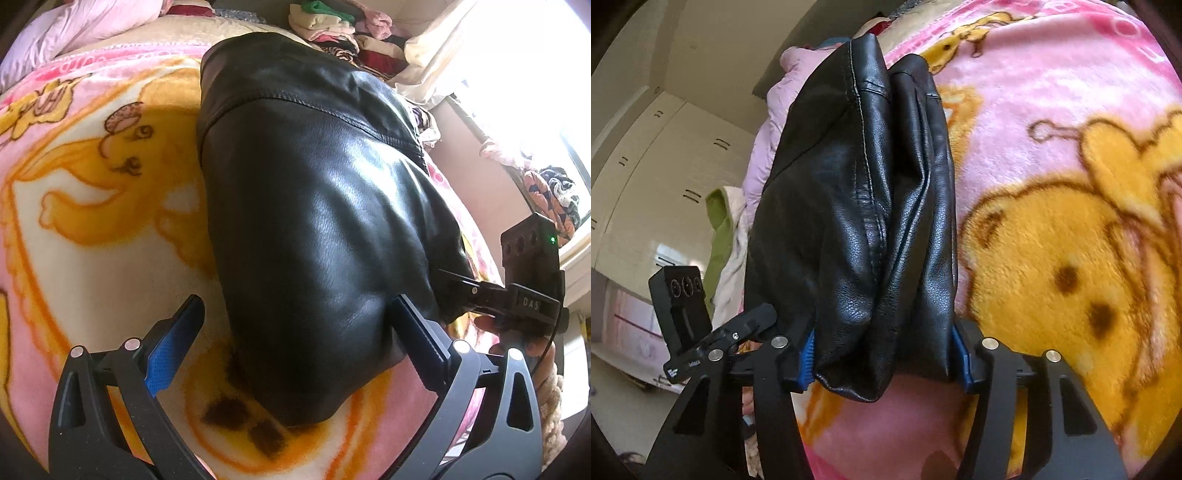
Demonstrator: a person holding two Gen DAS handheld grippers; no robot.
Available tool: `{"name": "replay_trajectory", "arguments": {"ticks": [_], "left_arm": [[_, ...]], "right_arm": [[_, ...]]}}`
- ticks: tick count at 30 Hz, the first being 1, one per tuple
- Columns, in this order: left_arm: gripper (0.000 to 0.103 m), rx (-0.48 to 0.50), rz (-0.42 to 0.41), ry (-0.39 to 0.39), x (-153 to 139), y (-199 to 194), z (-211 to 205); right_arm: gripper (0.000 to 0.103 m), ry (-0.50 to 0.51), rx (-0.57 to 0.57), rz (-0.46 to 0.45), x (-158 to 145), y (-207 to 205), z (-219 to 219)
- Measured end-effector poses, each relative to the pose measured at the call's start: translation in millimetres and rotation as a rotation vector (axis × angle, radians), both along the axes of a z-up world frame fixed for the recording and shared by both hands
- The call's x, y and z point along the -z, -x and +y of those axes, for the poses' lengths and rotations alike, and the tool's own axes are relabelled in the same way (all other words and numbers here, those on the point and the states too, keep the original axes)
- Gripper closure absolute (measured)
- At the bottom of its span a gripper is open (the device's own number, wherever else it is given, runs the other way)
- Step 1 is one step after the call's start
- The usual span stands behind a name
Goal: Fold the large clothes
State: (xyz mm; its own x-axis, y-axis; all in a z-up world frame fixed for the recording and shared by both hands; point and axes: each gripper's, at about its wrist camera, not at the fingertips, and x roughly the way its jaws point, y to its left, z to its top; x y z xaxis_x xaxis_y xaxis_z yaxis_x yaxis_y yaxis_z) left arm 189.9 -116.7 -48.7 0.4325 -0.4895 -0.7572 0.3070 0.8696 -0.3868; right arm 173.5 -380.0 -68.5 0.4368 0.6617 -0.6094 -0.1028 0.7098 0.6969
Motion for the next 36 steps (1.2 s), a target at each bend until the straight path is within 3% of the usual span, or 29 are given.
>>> {"name": "replay_trajectory", "arguments": {"ticks": [11, 19, 27, 32, 36], "left_arm": [[0.008, -0.095, -0.02, -0.036, -9.4, -16.1, 40.7], [0.008, -0.11, -0.021, -0.046, -12.4, -16.6, 49.5], [0.008, -0.099, -0.032, -0.064, -15.6, -13.3, 46.5], [0.008, -0.102, -0.042, -0.08, -19.3, -12.4, 48.4], [0.008, -0.115, -0.047, -0.093, -22.9, -9.7, 49.2]], "right_arm": [[0.05, 0.007, -0.046, -0.025, 0.0, -28.9, 38.4], [0.049, 0.057, -0.039, -0.037, 0.1, -24.8, 37.7], [0.033, 0.228, 0.049, -0.094, -19.7, -9.4, 45.6], [0.014, 0.334, 0.108, -0.168, -36.7, 4.3, 44.8], [0.011, 0.383, 0.11, -0.2, -43.3, 8.3, 47.1]]}}
